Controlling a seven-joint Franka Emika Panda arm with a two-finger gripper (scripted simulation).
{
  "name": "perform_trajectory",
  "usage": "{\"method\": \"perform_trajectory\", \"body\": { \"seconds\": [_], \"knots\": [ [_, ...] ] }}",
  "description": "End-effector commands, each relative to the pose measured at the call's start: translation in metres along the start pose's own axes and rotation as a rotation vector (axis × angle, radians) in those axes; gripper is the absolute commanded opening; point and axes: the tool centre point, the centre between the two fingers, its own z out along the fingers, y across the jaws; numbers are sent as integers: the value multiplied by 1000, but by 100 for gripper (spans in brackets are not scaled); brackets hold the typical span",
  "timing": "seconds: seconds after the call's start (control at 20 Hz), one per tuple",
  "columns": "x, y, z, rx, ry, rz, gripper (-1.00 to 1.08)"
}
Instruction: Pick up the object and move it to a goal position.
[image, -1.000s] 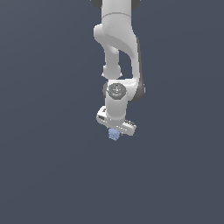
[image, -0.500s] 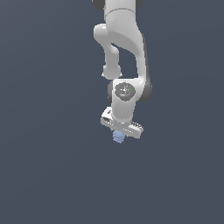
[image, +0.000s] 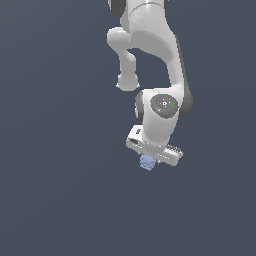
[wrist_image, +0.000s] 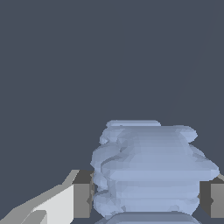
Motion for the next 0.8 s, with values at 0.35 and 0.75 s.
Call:
{"method": "perform_trajectory", "body": {
  "seconds": [0.35,0.75],
  "knots": [
    [19,-51,-30,0,0,1,-100],
    [32,-82,-48,0,0,1,-100]
  ]
}}
